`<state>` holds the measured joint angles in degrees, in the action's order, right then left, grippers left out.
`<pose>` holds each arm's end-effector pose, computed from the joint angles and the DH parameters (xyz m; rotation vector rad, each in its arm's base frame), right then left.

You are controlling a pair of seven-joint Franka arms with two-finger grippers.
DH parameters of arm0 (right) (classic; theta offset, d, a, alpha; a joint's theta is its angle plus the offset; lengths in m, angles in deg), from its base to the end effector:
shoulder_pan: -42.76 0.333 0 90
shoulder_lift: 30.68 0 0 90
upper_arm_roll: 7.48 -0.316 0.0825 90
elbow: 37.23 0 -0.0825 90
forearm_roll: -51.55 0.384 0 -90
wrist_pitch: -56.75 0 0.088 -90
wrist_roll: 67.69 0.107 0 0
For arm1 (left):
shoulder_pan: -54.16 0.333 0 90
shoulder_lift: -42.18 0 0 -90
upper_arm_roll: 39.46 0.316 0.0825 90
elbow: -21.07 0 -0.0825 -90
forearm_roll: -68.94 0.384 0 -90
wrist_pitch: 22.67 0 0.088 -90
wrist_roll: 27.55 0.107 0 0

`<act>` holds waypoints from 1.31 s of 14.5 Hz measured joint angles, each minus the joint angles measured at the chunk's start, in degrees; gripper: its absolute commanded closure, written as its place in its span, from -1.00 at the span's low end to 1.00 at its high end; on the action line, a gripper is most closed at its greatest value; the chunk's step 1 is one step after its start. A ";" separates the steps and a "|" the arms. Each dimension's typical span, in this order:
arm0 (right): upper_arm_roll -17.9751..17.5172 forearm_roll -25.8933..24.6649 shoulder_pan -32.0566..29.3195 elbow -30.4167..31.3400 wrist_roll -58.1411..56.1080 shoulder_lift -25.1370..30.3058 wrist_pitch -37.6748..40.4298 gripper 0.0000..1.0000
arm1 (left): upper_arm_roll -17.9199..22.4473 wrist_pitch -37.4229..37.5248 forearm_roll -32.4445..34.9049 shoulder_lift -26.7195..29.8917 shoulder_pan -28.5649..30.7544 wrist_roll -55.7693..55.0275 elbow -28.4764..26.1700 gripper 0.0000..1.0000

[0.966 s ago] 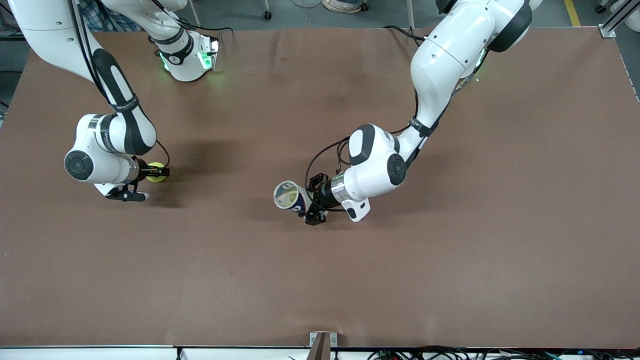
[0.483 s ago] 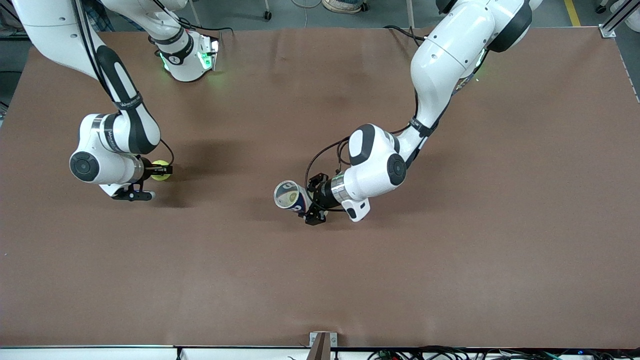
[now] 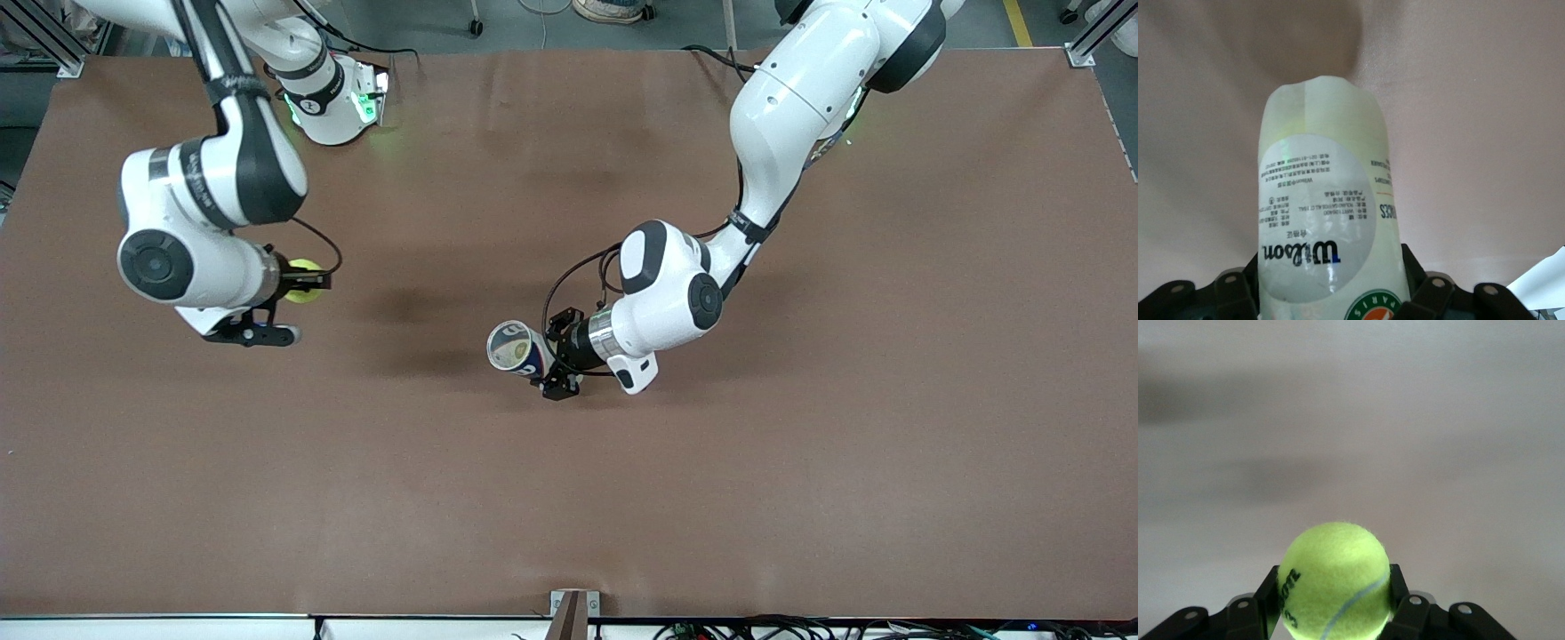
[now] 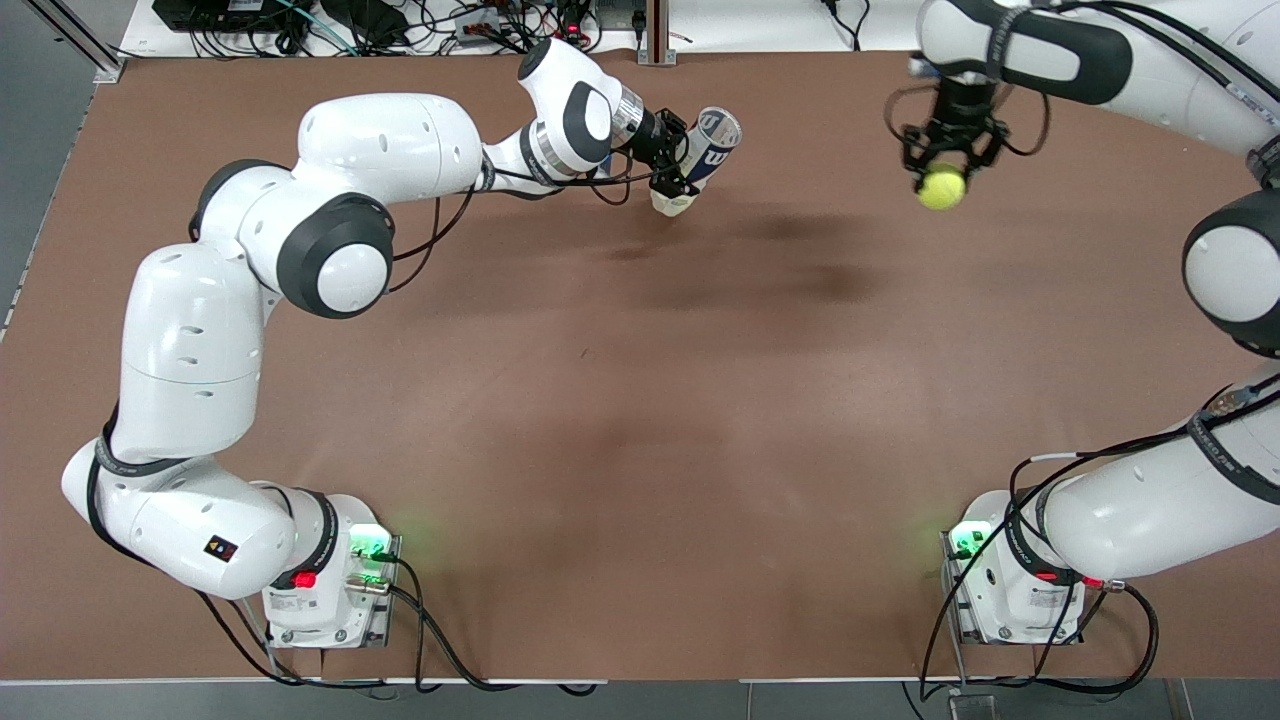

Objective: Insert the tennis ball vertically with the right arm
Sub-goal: 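Carry the second ball to the tube opening with the right gripper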

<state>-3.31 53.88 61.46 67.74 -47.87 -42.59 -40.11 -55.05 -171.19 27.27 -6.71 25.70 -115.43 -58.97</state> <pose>0.5521 0.1490 0.3948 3.0135 -0.1589 -0.5187 0.5883 -0.4820 0.2399 1.8673 1.6820 -0.6241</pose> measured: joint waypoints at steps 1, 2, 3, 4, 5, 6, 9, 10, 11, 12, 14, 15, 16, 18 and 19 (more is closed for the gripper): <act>-0.05 1.28 2.63 -1.80 4.37 -0.14 0.11 0.25 | 0.00 0.00 0.00 0.00 0.00 -0.12 0.00 -0.42; -0.08 2.25 5.27 -3.70 8.61 -0.36 0.02 0.25 | 0.00 0.00 0.00 0.00 -0.01 -0.25 0.00 -0.42; -0.10 2.99 7.86 -5.91 12.62 -0.65 -0.11 0.25 | 0.00 0.00 0.00 0.00 -0.01 -0.33 0.00 -0.42; -0.13 3.57 10.31 -8.36 16.22 -1.08 -0.27 0.25 | 0.00 0.00 0.00 0.00 -0.02 -0.36 0.00 -0.42; -0.15 4.06 12.41 -10.92 19.08 -1.71 -0.36 0.25 | 0.00 0.00 0.00 0.00 -0.02 -0.37 0.00 -0.42; -0.16 4.70 13.95 -13.28 20.83 -2.62 -0.37 0.25 | 0.00 0.00 0.00 0.00 -0.02 -0.38 0.00 -0.42; -0.02 7.34 15.06 -17.71 21.88 -5.21 -3.22 0.25 | 0.00 0.00 0.00 0.00 -0.02 -0.40 0.00 -0.42; 0.21 7.70 15.04 -18.43 21.87 -5.75 -5.03 0.25 | 0.00 0.00 0.00 0.00 -0.02 -0.41 0.00 -0.42; 0.34 7.74 15.02 -18.95 21.79 -6.09 -6.93 0.25 | 0.00 0.00 0.00 0.00 -0.02 -0.43 0.00 -0.42; 0.38 7.75 15.02 -19.28 21.62 -6.27 -9.14 0.25 | 0.00 0.00 0.00 0.00 -0.02 -0.45 0.00 -0.42; 0.33 7.76 15.09 -19.57 20.67 -6.52 -13.54 0.24 | 0.01 0.00 0.00 0.00 -0.02 -0.46 0.00 -0.42; 0.29 7.77 15.19 -19.61 19.72 -6.69 -15.07 0.24 | 0.01 0.00 0.00 0.00 -0.02 -0.46 0.00 -0.42; 0.28 7.77 15.28 -19.63 18.68 -6.88 -15.82 0.24 | 0.00 0.00 0.00 0.00 -0.02 -0.47 0.00 -0.42; 0.29 7.77 15.30 -19.67 16.42 -7.79 -16.32 0.24 | 0.00 0.00 0.00 0.00 -0.02 -0.47 0.00 -0.42; 0.29 7.77 15.31 -19.67 15.69 -8.79 -17.00 0.24 | 0.01 0.00 0.00 0.00 -0.01 -0.48 0.00 -0.42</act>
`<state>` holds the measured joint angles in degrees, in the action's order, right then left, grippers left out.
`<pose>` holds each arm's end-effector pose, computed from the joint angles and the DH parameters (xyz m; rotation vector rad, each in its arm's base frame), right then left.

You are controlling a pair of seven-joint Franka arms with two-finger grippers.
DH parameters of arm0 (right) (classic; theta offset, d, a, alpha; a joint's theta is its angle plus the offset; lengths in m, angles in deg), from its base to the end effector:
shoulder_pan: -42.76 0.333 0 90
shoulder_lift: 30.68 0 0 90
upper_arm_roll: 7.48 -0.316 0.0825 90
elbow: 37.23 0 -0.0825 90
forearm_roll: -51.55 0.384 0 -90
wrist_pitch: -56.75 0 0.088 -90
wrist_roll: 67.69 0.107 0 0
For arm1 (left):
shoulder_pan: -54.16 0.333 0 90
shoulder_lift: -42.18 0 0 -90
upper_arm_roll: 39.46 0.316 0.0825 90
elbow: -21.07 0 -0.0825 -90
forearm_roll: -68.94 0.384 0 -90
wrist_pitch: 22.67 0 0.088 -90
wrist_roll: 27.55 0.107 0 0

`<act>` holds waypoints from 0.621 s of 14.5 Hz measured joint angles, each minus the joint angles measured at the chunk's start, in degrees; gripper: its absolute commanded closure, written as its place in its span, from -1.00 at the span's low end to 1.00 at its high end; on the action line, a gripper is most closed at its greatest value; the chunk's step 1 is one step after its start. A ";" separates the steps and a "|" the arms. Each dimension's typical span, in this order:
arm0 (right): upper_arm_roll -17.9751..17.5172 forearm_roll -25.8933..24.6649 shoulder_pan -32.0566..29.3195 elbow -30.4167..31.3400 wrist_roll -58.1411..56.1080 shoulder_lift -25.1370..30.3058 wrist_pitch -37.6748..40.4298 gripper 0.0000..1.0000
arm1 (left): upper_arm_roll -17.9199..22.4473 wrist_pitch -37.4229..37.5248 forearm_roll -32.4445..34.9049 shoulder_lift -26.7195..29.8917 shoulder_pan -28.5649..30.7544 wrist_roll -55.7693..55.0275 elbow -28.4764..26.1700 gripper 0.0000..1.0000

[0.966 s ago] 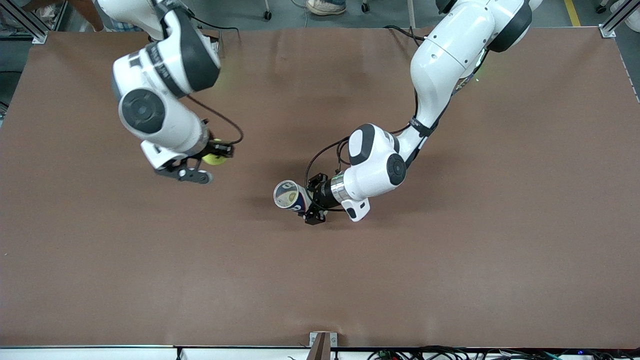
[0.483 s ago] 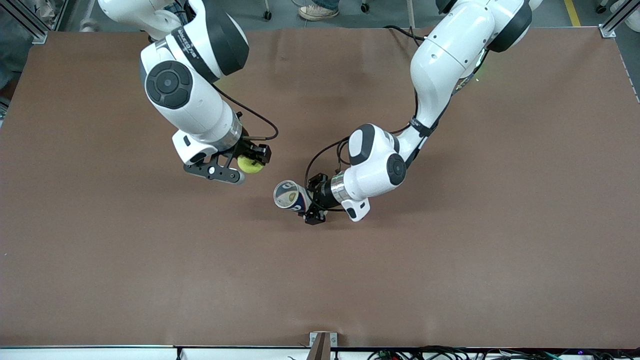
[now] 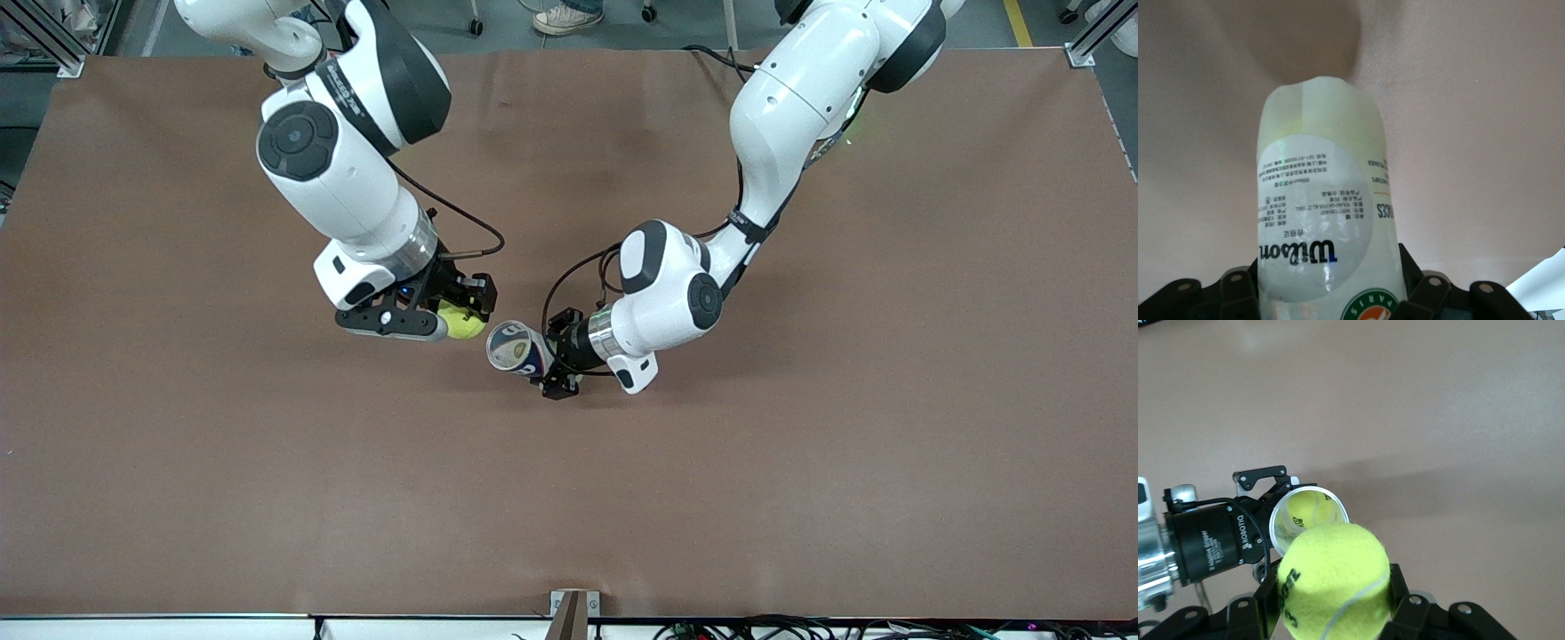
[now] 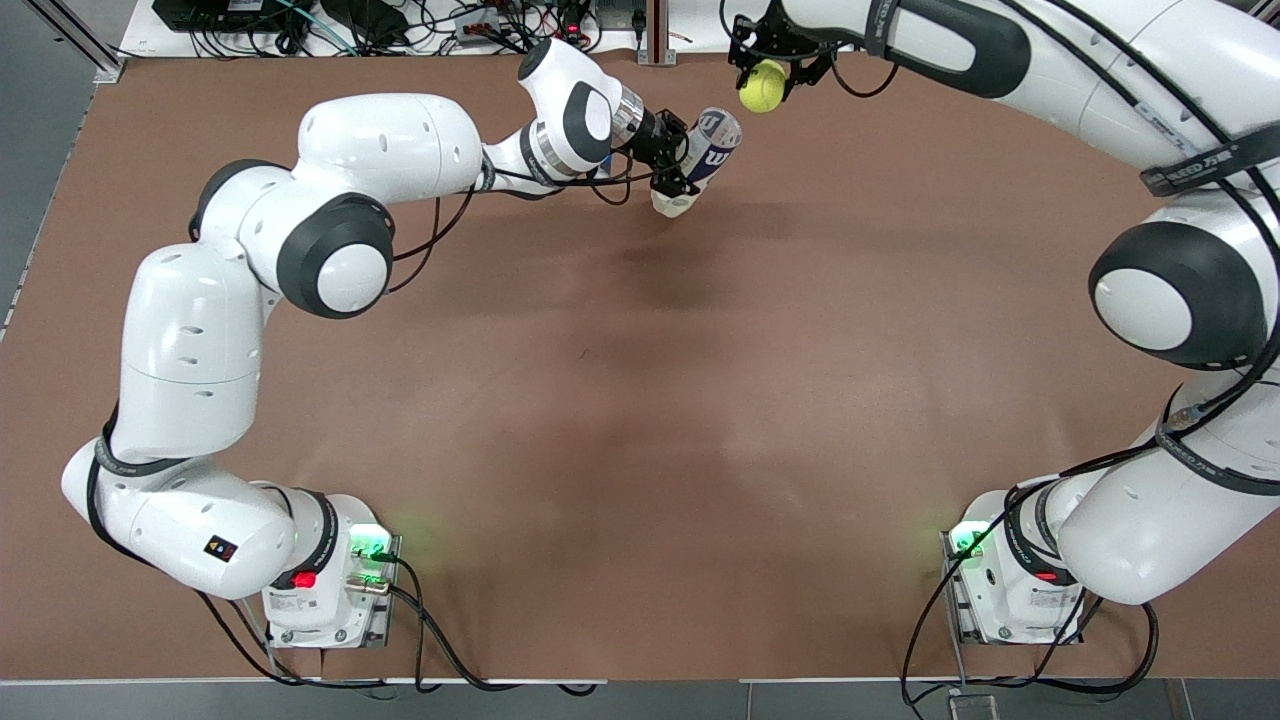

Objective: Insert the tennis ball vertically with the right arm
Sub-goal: 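Carry the second ball to the tube opening with the right gripper, then push the ball into the tube and open the right gripper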

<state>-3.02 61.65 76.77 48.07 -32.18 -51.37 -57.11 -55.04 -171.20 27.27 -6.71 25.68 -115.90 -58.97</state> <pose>0.5847 0.3526 0.4803 -2.9404 0.2318 -0.0622 0.5882 -0.4821 0.2399 1.8614 1.6903 -0.6271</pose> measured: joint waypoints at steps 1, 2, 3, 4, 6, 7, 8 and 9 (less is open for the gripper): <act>-0.01 0.00 0.05 0.00 -0.38 -1.23 -1.01 0.25 | 0.01 0.00 0.00 0.00 0.01 0.00 0.00 -0.42; -0.02 0.00 0.21 -0.02 -0.65 -2.51 -2.23 0.25 | 0.01 0.00 0.00 0.00 0.00 0.00 0.01 -0.42; -0.03 0.00 0.51 -0.07 -0.84 -3.59 -3.48 0.25 | 0.01 0.00 0.00 0.00 0.00 0.00 0.01 -0.42; -0.04 0.00 0.82 -0.16 -0.87 -4.33 -4.65 0.25 | 0.01 0.00 0.00 0.00 0.00 -0.01 0.01 -0.42; -0.04 0.00 1.17 -0.64 -0.87 -5.00 -6.12 0.25 | 0.01 0.00 0.00 0.00 0.00 -0.01 0.01 -0.42; -0.04 0.00 1.20 -0.87 -0.87 -5.10 -6.34 0.25 | 0.01 0.00 0.00 0.00 0.00 -0.01 0.01 -0.42; -0.04 0.00 1.21 -1.00 -0.88 -5.13 -6.47 0.24 | 0.01 0.00 0.00 0.00 0.00 -0.01 0.01 -0.42; -0.04 0.00 1.22 -1.08 -0.88 -5.16 -6.57 0.24 | 0.01 0.00 0.00 0.00 0.00 -0.01 0.01 -0.42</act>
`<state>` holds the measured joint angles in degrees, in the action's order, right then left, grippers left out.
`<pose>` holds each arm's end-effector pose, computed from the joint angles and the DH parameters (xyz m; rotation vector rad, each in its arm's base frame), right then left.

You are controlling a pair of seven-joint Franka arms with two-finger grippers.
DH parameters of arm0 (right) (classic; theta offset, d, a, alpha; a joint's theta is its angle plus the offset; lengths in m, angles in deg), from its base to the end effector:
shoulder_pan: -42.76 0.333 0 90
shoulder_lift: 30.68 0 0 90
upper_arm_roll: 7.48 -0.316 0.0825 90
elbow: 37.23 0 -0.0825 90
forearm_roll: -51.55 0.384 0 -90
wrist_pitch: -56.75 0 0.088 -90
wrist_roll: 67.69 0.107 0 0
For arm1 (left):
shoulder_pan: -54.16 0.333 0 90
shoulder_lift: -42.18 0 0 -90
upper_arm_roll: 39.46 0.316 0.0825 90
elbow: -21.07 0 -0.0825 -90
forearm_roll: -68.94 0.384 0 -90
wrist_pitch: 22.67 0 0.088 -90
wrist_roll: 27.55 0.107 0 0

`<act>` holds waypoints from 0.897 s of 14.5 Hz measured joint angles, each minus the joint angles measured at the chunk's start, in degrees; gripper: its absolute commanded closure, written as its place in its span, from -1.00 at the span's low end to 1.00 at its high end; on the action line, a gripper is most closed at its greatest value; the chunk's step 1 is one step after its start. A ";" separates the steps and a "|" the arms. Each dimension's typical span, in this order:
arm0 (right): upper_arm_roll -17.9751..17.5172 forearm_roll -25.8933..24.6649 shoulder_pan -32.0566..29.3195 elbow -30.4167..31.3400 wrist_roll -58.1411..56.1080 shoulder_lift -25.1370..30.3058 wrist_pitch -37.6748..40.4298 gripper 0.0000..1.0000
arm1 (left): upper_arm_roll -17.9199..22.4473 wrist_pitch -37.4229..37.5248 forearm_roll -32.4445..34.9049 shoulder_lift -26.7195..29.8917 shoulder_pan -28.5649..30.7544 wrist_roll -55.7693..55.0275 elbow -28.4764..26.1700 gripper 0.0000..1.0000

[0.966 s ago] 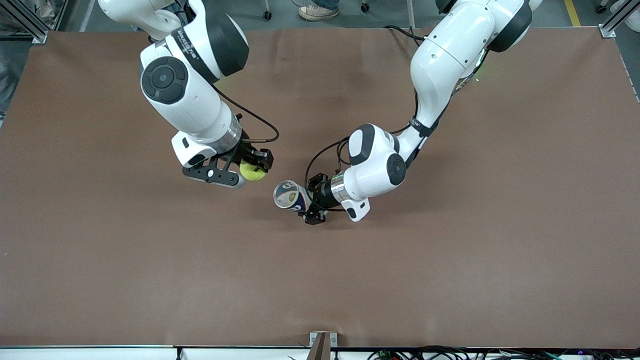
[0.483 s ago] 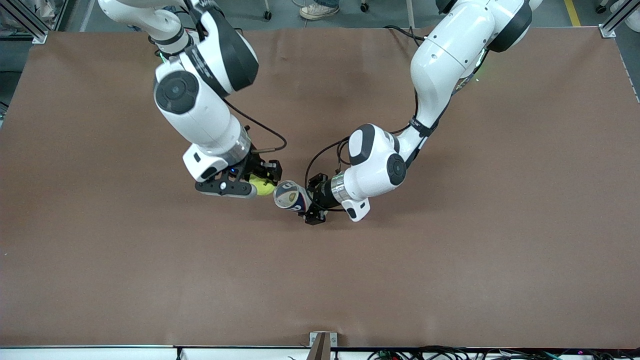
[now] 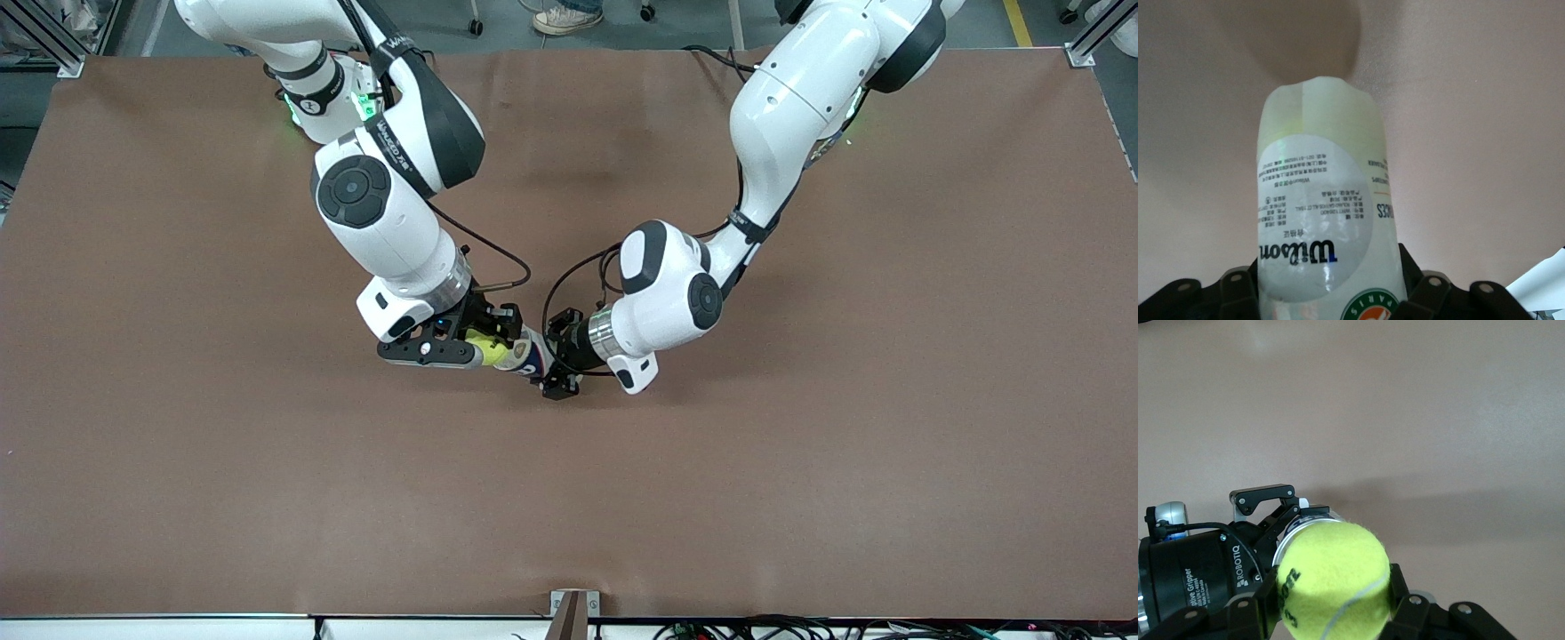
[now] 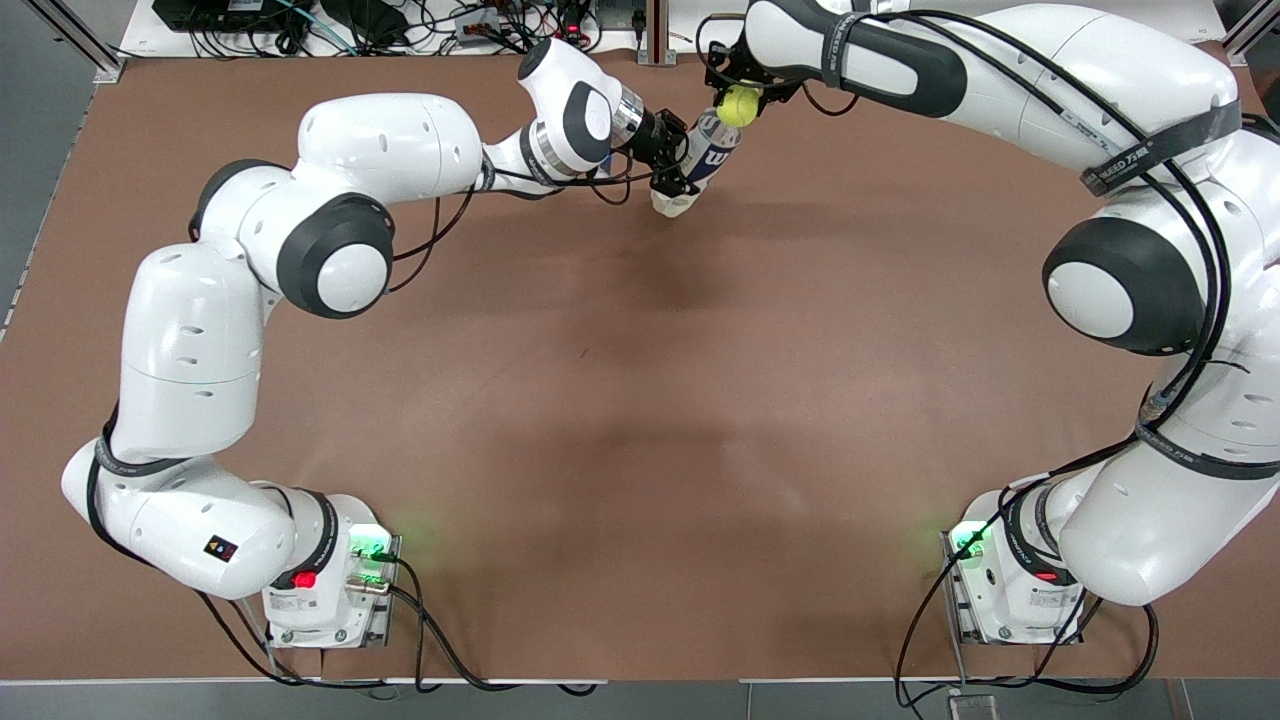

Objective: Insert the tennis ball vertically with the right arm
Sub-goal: 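Push the ball into the tube and open the right gripper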

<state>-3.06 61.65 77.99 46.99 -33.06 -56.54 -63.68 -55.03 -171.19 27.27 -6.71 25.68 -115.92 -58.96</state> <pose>0.5982 0.3770 0.4387 -2.9276 0.1926 -0.1245 0.5883 -0.4820 0.2399 1.8612 1.6907 -0.6272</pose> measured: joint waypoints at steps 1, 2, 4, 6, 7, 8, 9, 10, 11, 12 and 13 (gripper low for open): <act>0.00 0.00 0.01 -0.02 0.00 -0.05 -0.34 0.24 | 0.00 0.00 0.00 0.00 0.00 0.00 0.00 -0.42; 0.00 0.00 0.04 -0.02 0.00 -0.14 -0.96 0.24 | 0.00 0.00 0.00 0.00 0.00 0.00 0.00 -0.42; 0.00 0.00 0.18 -0.02 -0.03 -0.44 -1.87 0.24 | 0.00 0.00 0.00 0.00 0.00 0.00 0.00 -0.42; 0.00 0.00 0.35 -0.02 -0.03 -0.81 -2.16 0.23 | 0.00 0.00 0.00 0.00 0.00 0.00 0.00 -0.42; 0.00 0.00 0.41 -0.02 -0.03 -0.99 -2.26 0.22 | 0.00 0.00 0.00 0.00 0.00 -0.01 0.00 -0.42; 0.00 0.00 0.46 -0.03 -0.03 -1.16 -2.33 0.20 | 0.00 0.00 0.00 0.00 0.00 -0.01 0.00 -0.42; 0.00 0.00 0.49 -0.04 -0.03 -1.30 -2.37 0.17 | 0.00 0.00 0.00 0.00 0.00 -0.01 0.00 -0.42; -0.02 0.00 0.54 -0.04 -0.04 -1.40 -2.38 0.15 | 0.00 0.00 0.00 0.00 0.00 -0.01 0.00 -0.42; -0.04 0.00 0.66 -0.05 -0.04 -1.47 -2.39 0.12 | 0.00 0.00 0.00 0.00 0.00 -0.01 0.00 -0.42; -0.05 0.00 0.85 -0.05 -0.04 -1.52 -2.39 -0.02 | 0.00 0.00 0.00 0.00 0.00 -0.01 0.00 -0.42; -0.05 0.00 1.04 -0.05 -0.04 -1.58 -2.38 -0.23 | 0.00 0.00 0.00 0.00 0.00 -0.01 0.00 -0.42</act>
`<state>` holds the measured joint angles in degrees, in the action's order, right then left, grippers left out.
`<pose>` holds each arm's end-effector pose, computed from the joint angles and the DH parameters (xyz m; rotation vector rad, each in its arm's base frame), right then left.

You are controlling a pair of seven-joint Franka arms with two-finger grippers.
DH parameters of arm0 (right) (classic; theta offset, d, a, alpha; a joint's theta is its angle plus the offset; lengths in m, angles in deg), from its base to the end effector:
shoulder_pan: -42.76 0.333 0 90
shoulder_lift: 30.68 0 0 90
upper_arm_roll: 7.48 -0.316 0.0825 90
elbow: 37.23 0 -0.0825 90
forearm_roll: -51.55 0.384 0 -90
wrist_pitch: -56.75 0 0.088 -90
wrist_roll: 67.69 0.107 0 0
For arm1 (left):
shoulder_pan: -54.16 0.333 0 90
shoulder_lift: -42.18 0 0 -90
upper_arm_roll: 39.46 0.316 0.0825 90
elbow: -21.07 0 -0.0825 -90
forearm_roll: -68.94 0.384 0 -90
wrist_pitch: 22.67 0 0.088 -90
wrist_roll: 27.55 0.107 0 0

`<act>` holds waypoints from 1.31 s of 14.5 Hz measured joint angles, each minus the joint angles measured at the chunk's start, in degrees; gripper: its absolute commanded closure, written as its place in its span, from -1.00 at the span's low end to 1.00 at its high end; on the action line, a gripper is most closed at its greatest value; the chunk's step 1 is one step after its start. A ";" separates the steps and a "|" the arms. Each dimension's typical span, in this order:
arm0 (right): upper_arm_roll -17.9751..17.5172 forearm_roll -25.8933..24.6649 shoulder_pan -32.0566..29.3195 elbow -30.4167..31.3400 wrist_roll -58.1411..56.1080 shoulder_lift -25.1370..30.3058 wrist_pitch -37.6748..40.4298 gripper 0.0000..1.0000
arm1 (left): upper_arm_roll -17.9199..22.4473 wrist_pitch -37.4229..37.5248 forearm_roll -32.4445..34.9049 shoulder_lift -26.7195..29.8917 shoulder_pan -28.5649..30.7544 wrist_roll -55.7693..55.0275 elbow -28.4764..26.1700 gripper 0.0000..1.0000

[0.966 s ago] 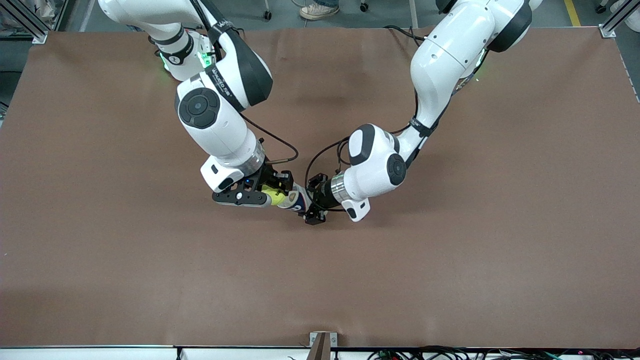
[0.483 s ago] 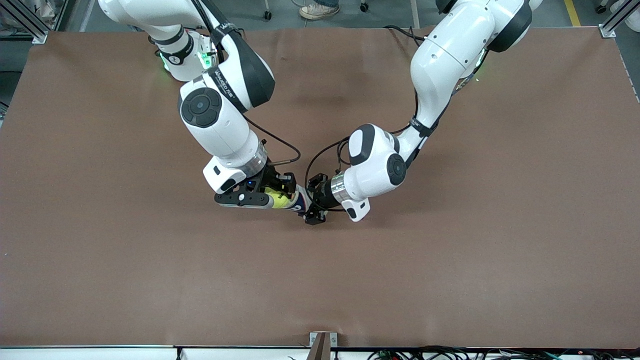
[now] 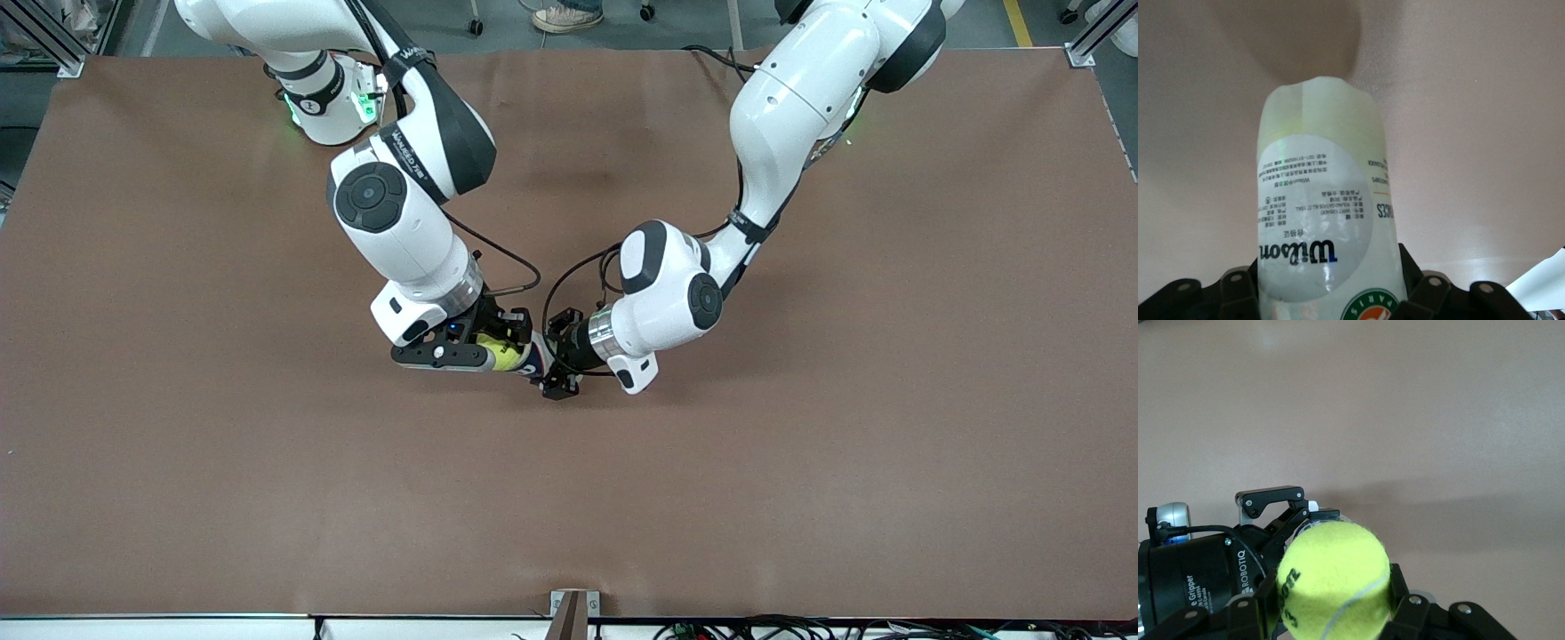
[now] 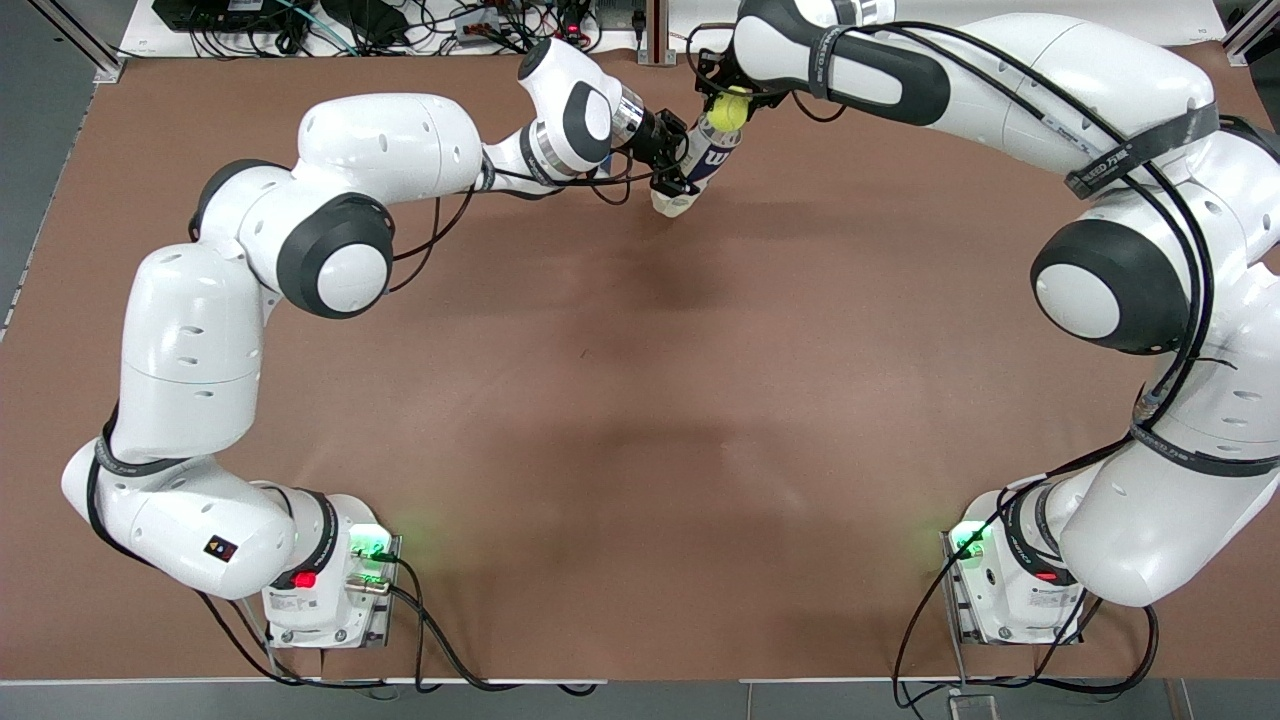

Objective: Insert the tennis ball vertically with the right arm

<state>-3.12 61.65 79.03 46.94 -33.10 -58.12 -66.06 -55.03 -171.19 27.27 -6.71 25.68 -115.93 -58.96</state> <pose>0.5967 0.3912 0.4240 -2.9225 0.1693 -0.1429 0.5883 -0.4820 0.2399 1.8610 1.6909 -0.6273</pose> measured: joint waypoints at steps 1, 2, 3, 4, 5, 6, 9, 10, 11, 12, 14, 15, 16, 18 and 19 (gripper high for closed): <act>0.00 0.00 0.15 0.00 0.00 -0.10 0.00 -0.48 | 0.00 0.00 0.00 0.00 0.00 0.00 0.00 -0.42; 0.00 0.00 0.24 0.00 0.00 -0.21 0.00 -0.63 | 0.00 0.00 0.00 0.00 0.00 0.00 0.00 -0.42; 0.00 0.00 0.30 0.00 0.00 -0.31 0.02 -0.73 | 0.00 0.00 0.00 0.00 0.00 0.00 0.00 -0.42; 0.00 0.00 0.37 0.00 0.01 -0.36 0.07 -1.00 | 0.00 0.00 0.00 0.00 0.00 0.00 0.00 -0.42; 0.00 0.00 0.43 0.00 0.01 -0.37 0.13 -1.00 | 0.01 0.00 0.00 -0.01 0.00 -0.01 -0.01 -0.42; 0.00 0.00 0.46 0.00 0.02 -0.37 0.18 -1.00 | 0.01 0.00 0.00 -0.01 0.00 -0.02 -0.02 -0.42; 0.03 0.00 0.47 -0.01 0.02 -0.37 0.59 -1.00 | 0.01 0.00 0.00 -0.03 0.00 -0.02 -0.05 -0.45; 0.12 0.00 0.47 -0.07 0.02 -0.36 1.58 -1.00 | 0.01 0.00 0.00 -0.03 0.00 -0.03 -0.05 -0.45; 0.33 0.00 0.45 -0.38 0.01 -0.31 3.60 -1.00 | 0.01 0.00 0.00 -0.03 0.00 -0.03 -0.05 -0.45; 0.63 0.00 0.39 -0.74 0.01 -0.09 5.99 -1.00 | 0.02 0.00 0.00 -0.03 0.00 -0.03 -0.05 -0.45; 1.22 -0.05 -0.33 -1.54 0.01 1.20 11.90 -1.00 | 0.04 0.00 0.00 -0.03 0.01 -0.04 -0.05 -0.45; 1.42 -0.14 -1.08 -1.85 -0.02 2.40 15.18 -1.00 | 0.05 0.00 0.00 -0.03 0.02 -0.04 -0.06 -0.45; 1.56 -0.29 -1.95 -2.03 -0.15 3.91 18.21 -1.00 | 0.10 0.00 0.00 -0.04 0.07 -0.04 -0.07 -0.45; 1.65 -0.83 -3.54 -2.03 -0.28 7.40 23.54 -1.00 | 0.23 -0.04 -0.11 -0.09 0.64 -0.04 -0.08 -0.45; 1.68 -1.17 -4.31 -1.90 -0.29 9.27 25.82 -1.00 | 0.14 -0.05 -0.64 -0.13 1.43 0.16 -0.08 -0.45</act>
<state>-1.44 60.48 74.72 45.05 -33.39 -48.85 -40.24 -54.89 -171.24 26.63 -6.83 27.12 -115.76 -59.04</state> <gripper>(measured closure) 0.000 0.273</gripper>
